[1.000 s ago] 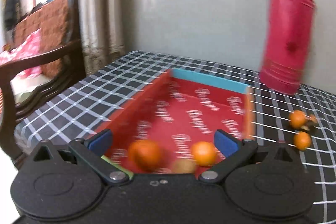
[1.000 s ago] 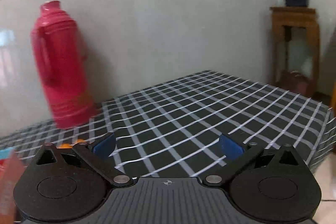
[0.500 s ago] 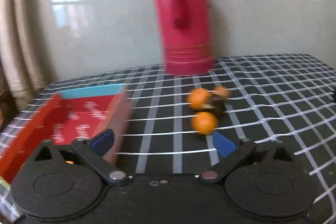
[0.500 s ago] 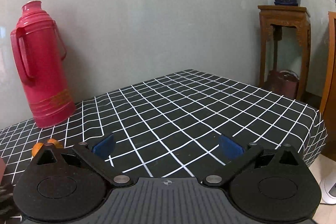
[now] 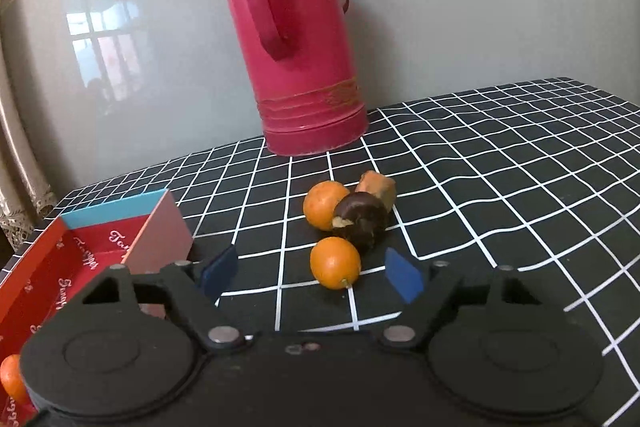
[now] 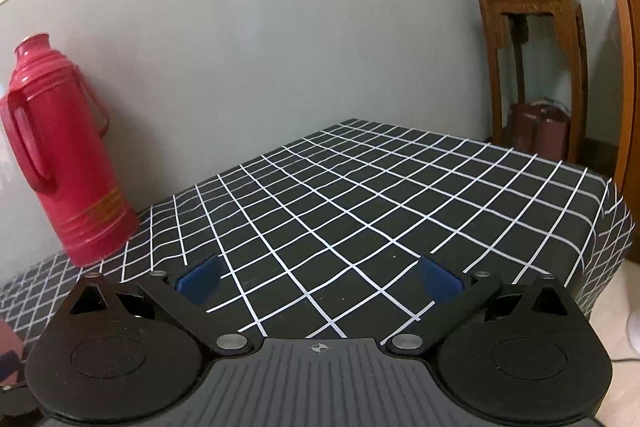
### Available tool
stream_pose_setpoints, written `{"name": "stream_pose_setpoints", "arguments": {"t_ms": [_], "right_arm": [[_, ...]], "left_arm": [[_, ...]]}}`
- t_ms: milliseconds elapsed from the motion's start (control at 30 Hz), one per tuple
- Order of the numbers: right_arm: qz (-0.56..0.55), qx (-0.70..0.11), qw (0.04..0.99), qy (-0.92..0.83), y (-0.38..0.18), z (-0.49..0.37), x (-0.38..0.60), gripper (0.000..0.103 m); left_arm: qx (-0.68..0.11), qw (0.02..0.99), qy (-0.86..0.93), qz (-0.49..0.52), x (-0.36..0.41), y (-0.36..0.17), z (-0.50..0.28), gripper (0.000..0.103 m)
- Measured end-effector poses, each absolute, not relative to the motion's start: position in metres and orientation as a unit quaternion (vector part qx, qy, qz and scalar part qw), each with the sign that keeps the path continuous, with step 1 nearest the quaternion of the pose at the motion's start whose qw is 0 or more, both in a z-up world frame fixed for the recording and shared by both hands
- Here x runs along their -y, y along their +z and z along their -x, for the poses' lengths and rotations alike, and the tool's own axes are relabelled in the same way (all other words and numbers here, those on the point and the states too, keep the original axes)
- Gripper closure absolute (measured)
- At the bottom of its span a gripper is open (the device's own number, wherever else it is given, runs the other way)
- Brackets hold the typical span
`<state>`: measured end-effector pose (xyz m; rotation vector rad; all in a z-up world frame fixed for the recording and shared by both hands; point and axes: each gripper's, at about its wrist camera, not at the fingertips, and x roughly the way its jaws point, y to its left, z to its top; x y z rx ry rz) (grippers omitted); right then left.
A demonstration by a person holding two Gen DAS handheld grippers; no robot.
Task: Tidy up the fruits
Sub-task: 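Reach the left gripper to a small orange and close on it, then carry the small orange with the left gripper into the box and release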
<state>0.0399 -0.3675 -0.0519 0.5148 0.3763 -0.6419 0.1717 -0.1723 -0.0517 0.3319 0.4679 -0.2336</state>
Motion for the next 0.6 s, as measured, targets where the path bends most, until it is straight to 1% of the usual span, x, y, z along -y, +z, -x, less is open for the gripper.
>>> {"name": "stream_pose_setpoints", "arguments": {"t_ms": [67,133,167,233,367,400,433,500,600], "right_arm": [[-0.258,-0.183,0.898,-0.308,-0.052,-0.040,0.369,0.000],[-0.264,-0.185,0.897,-0.304,-0.052,-0.041,0.370,0.000],[-0.265,-0.185,0.897,-0.302,-0.052,-0.041,0.370,0.000],[-0.265,-0.185,0.897,-0.300,-0.052,-0.042,0.369,0.000],[-0.262,-0.187,0.900,-0.294,-0.051,-0.044,0.366,0.000],[-0.261,-0.188,0.900,-0.293,-0.052,-0.045,0.365,0.000],[-0.262,-0.190,0.900,-0.292,-0.052,-0.046,0.365,0.000],[-0.263,-0.192,0.900,-0.291,-0.053,-0.047,0.364,0.000],[-0.265,-0.192,0.900,-0.289,-0.053,-0.047,0.364,0.000]], "left_arm": [[-0.234,0.951,-0.124,-0.163,0.173,-0.052,-0.174,0.031],[-0.238,0.947,-0.136,-0.165,0.175,-0.052,-0.177,0.037],[-0.242,0.945,-0.144,-0.165,0.176,-0.052,-0.179,0.037],[-0.253,0.941,-0.157,-0.163,0.177,-0.053,-0.182,0.045],[-0.273,0.934,-0.172,-0.154,0.177,-0.055,-0.187,0.053],[-0.277,0.933,-0.173,-0.152,0.177,-0.056,-0.189,0.061],[-0.280,0.932,-0.170,-0.154,0.178,-0.056,-0.190,0.066],[-0.279,0.933,-0.166,-0.153,0.178,-0.057,-0.191,0.070],[-0.277,0.936,-0.156,-0.151,0.176,-0.057,-0.191,0.080]]}}
